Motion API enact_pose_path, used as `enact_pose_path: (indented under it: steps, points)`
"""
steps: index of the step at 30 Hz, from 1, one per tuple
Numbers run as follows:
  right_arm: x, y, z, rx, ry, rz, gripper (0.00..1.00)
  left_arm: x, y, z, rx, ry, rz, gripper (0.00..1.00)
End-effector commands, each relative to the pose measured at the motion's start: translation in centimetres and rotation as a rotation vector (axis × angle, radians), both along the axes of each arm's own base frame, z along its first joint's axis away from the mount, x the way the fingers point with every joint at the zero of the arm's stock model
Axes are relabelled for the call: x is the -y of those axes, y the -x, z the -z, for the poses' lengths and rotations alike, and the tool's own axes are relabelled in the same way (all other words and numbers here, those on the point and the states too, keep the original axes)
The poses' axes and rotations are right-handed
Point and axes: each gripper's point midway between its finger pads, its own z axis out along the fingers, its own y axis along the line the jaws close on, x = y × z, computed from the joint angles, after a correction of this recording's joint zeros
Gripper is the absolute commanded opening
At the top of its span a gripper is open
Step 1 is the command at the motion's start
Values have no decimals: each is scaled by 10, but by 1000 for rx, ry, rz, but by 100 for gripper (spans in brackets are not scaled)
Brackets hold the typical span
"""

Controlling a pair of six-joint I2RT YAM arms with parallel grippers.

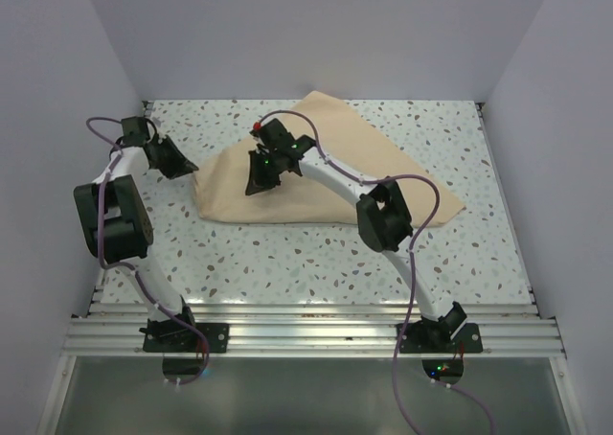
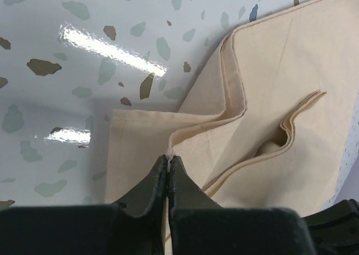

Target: Prepare the surgical pack

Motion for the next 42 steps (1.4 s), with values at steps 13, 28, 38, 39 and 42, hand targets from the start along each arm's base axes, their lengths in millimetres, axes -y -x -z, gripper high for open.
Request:
enact_pose_path:
  steps: [13,28,38,39,42]
  points:
    - [-11,1,-21,51,-32,-11,0,-12,-6,-1,-42,-55,-28,0]
    - [-13,1,-16,43,-34,-32,0,-51,-1,44,-170,-217,-24,20]
    - [-13,2,-13,30,-39,-39,0,-60,7,50,-204,-283,-34,54]
    - [-13,2,-14,30,-40,-38,0,-61,9,52,-213,-288,-35,55]
    - [-14,3,-12,25,-40,-40,0,-62,12,53,-226,-312,-40,57]
